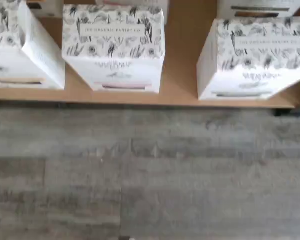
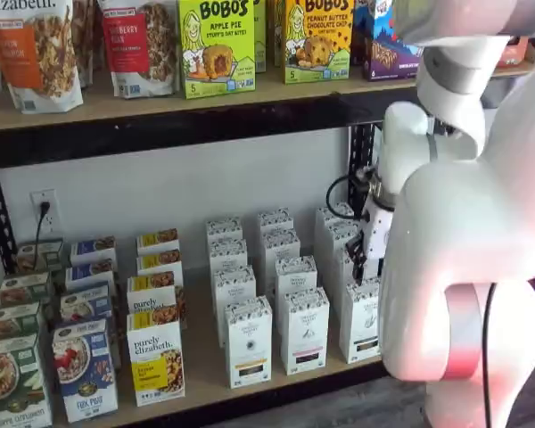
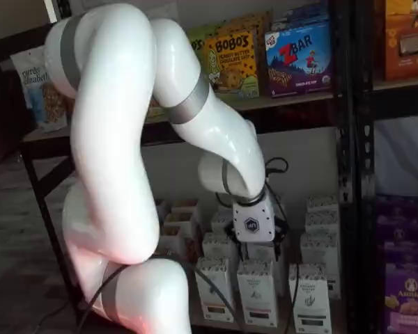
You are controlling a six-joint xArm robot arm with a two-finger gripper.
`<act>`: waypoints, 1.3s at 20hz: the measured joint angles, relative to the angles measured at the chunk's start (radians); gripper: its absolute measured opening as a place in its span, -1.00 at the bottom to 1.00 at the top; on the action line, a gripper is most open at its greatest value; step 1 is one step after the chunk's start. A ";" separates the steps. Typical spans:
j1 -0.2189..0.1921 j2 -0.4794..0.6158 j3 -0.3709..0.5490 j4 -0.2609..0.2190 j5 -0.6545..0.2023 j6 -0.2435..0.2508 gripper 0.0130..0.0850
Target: Pick up the white box with a green strip in the middle, on the bottom shelf, the sixth box from the left
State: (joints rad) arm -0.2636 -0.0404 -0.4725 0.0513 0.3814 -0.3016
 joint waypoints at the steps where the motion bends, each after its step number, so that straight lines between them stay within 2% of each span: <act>1: 0.003 0.041 -0.014 0.015 -0.036 -0.012 1.00; 2: 0.005 0.083 -0.029 0.004 -0.070 -0.001 1.00; 3: 0.004 0.129 -0.049 -0.036 -0.096 0.036 1.00; 4: 0.007 0.174 -0.068 -0.045 -0.118 0.046 1.00; 6: 0.016 0.264 -0.111 -0.014 -0.159 0.024 1.00; 10: 0.011 0.389 -0.184 -0.006 -0.203 0.009 1.00; 12: 0.003 0.448 -0.231 0.006 -0.211 -0.010 1.00; 13: -0.003 0.476 -0.256 -0.004 -0.213 -0.006 1.00; 16: -0.018 0.528 -0.310 -0.078 -0.205 0.052 1.00; 17: -0.020 0.548 -0.330 -0.085 -0.207 0.056 1.00; 21: -0.020 0.626 -0.426 -0.064 -0.199 0.035 1.00; 26: -0.030 0.688 -0.521 -0.081 -0.169 0.042 1.00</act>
State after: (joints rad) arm -0.2939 0.6472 -0.9936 -0.0295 0.2121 -0.2591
